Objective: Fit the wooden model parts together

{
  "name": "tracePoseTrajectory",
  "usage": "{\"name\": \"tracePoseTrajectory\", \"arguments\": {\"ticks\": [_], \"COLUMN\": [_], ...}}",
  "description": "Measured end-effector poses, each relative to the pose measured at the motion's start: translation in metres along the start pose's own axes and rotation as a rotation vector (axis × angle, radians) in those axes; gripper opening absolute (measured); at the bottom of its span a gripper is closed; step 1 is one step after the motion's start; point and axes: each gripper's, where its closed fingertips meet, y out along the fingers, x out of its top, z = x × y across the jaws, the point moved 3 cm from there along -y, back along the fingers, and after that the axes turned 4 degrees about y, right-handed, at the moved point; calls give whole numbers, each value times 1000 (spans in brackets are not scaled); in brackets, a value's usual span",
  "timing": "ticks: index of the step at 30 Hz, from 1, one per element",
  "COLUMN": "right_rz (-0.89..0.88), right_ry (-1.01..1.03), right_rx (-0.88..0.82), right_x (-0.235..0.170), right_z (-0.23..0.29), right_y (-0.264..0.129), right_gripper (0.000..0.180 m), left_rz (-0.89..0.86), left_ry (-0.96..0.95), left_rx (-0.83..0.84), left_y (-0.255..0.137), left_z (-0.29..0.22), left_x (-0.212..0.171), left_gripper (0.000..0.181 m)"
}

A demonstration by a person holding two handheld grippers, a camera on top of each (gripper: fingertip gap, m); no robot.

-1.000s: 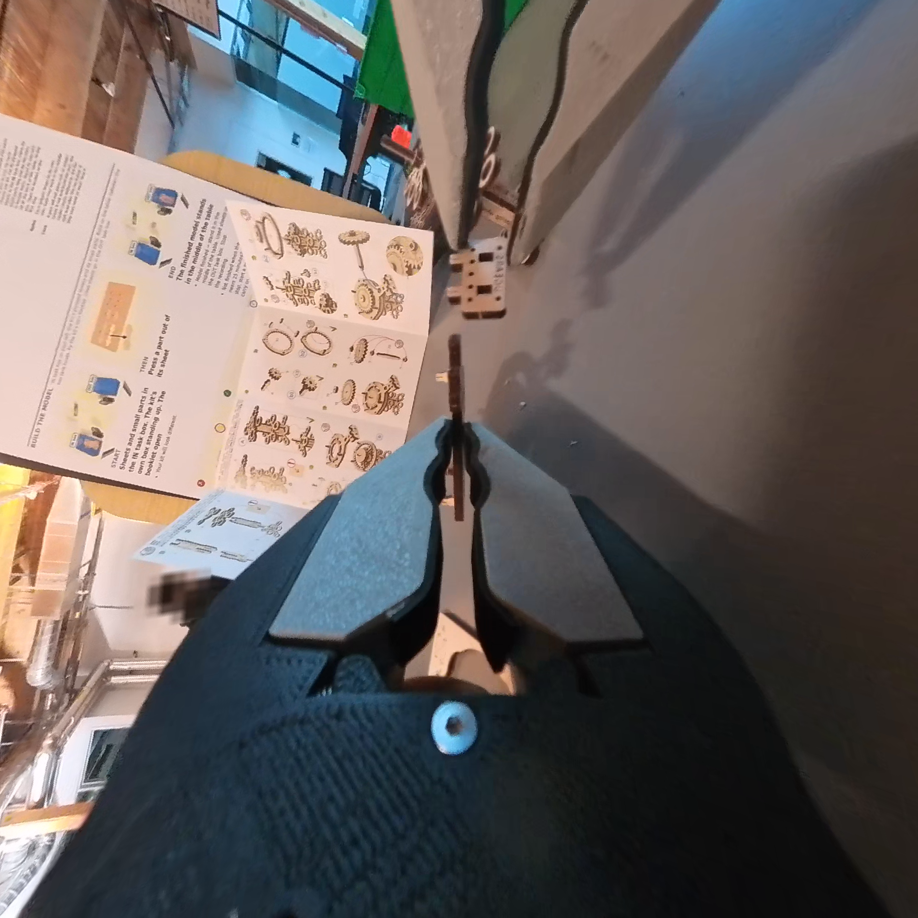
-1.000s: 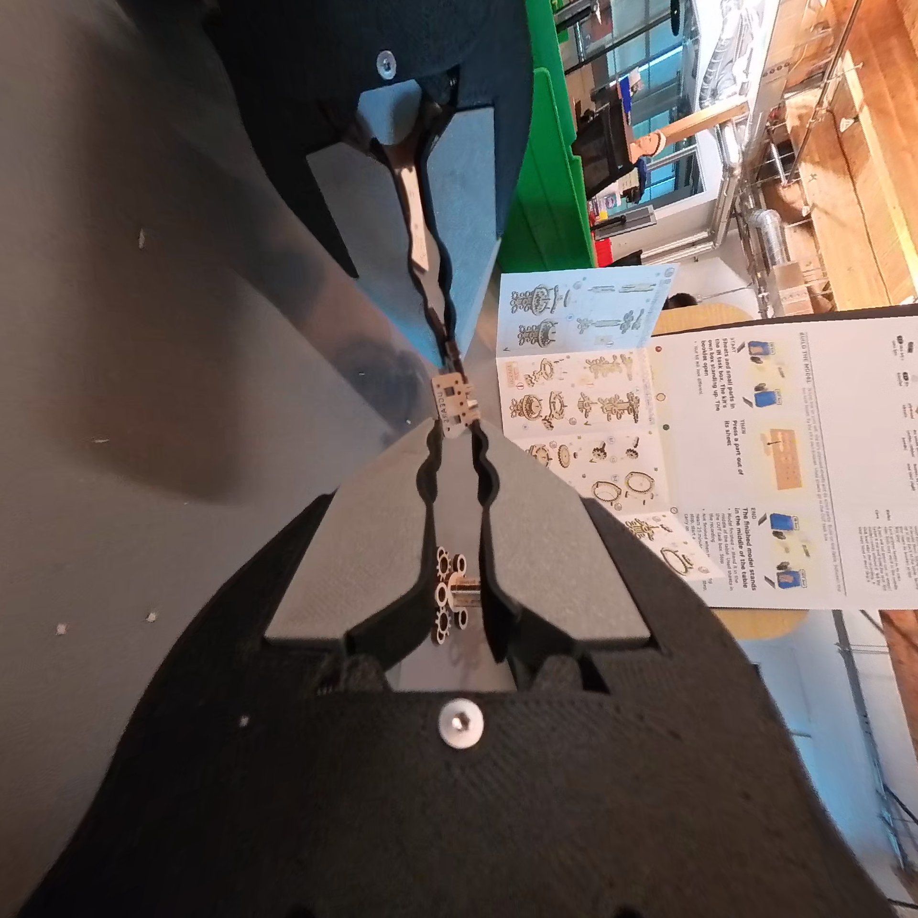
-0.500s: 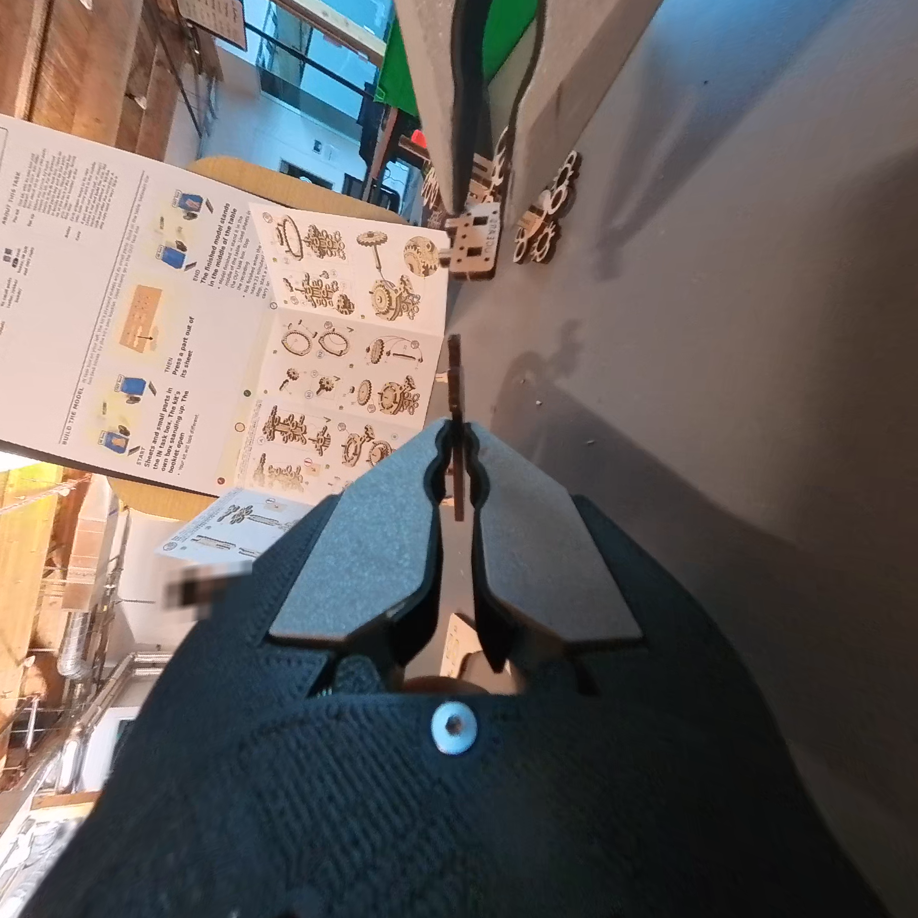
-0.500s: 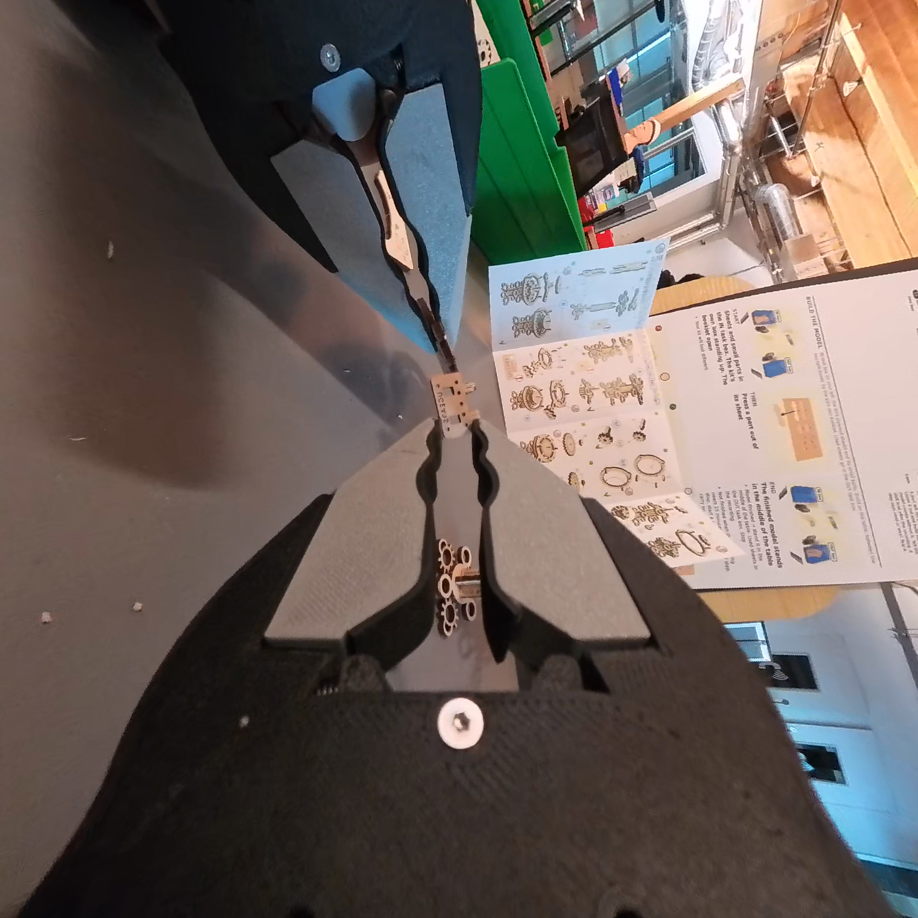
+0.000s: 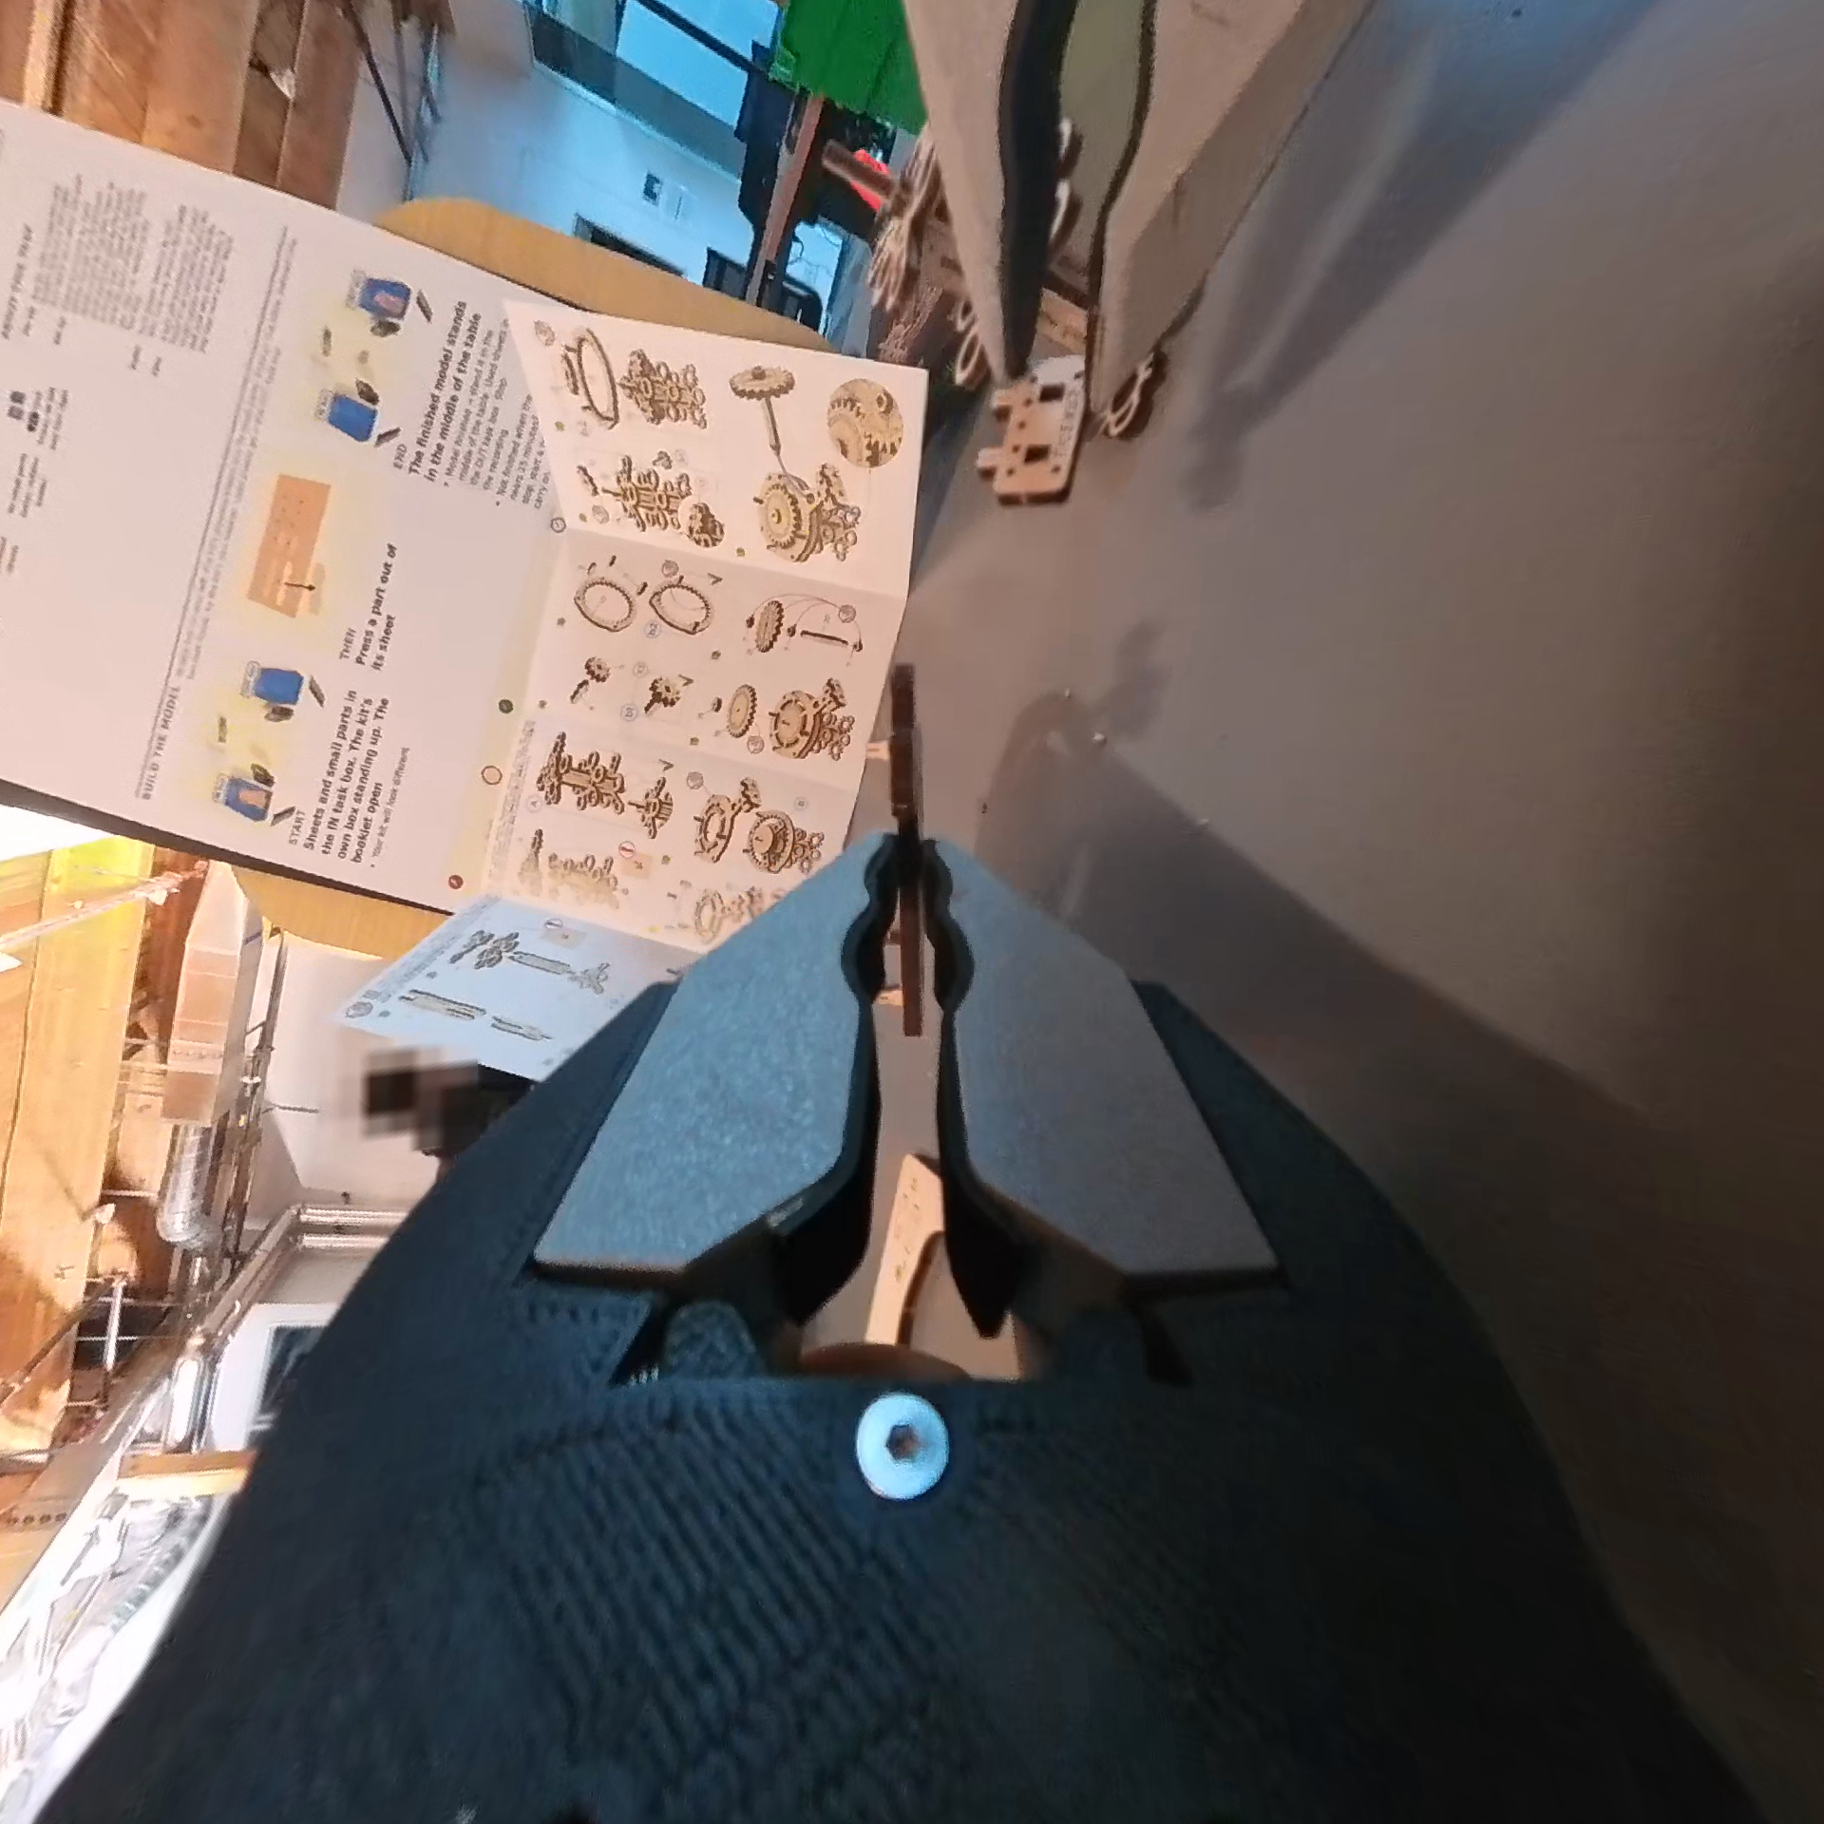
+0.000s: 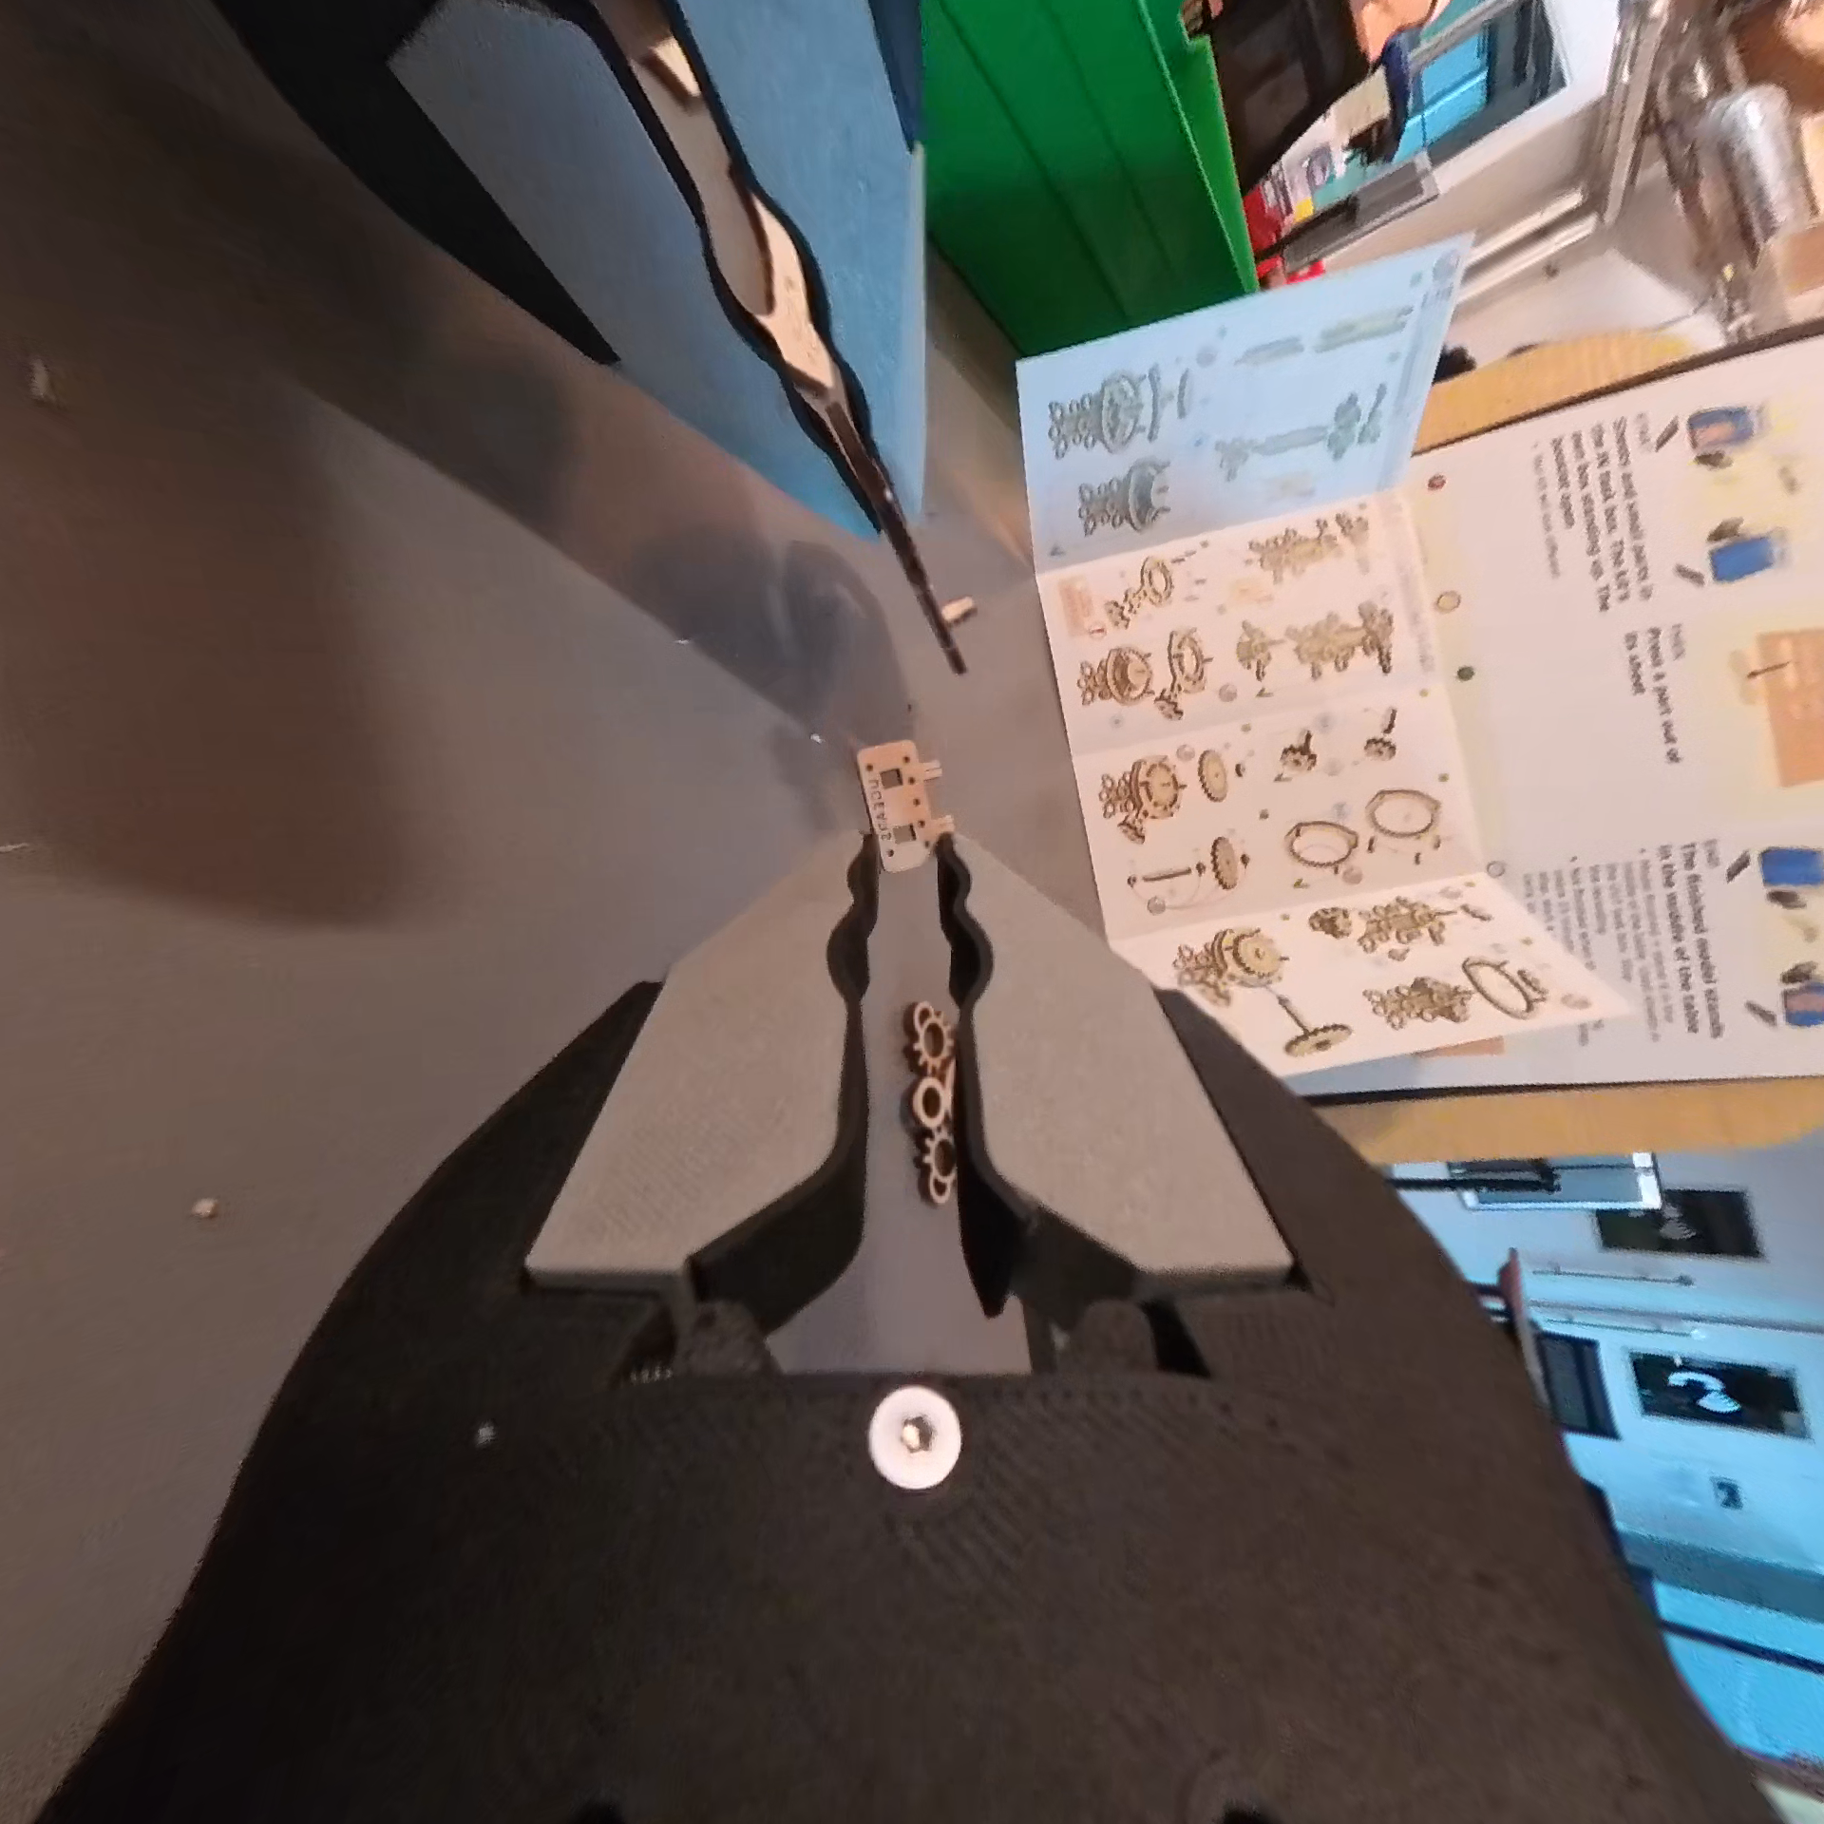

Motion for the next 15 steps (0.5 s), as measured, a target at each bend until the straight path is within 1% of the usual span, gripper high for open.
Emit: {"name": "tracePoseTrajectory", "arguments": {"ticks": [4,11,15], "right_rz": [2,65,55], "right_ry": [42,32,85], "right_rx": [28,74,120], "right_x": [-2,-11,-11], "right_z": [0,8,10], "right_y": [1,7,8], "right_gripper": [8,8,8], "left_rz": [-7,-29,-21], "left_ry": [0,36,-10], "left_rx": [-17,-46,-42], "left_y": [0,3,4], "left_z": [-2,-7,-1], "left_x": [1,7,1], "left_gripper": [0,0,0]}}
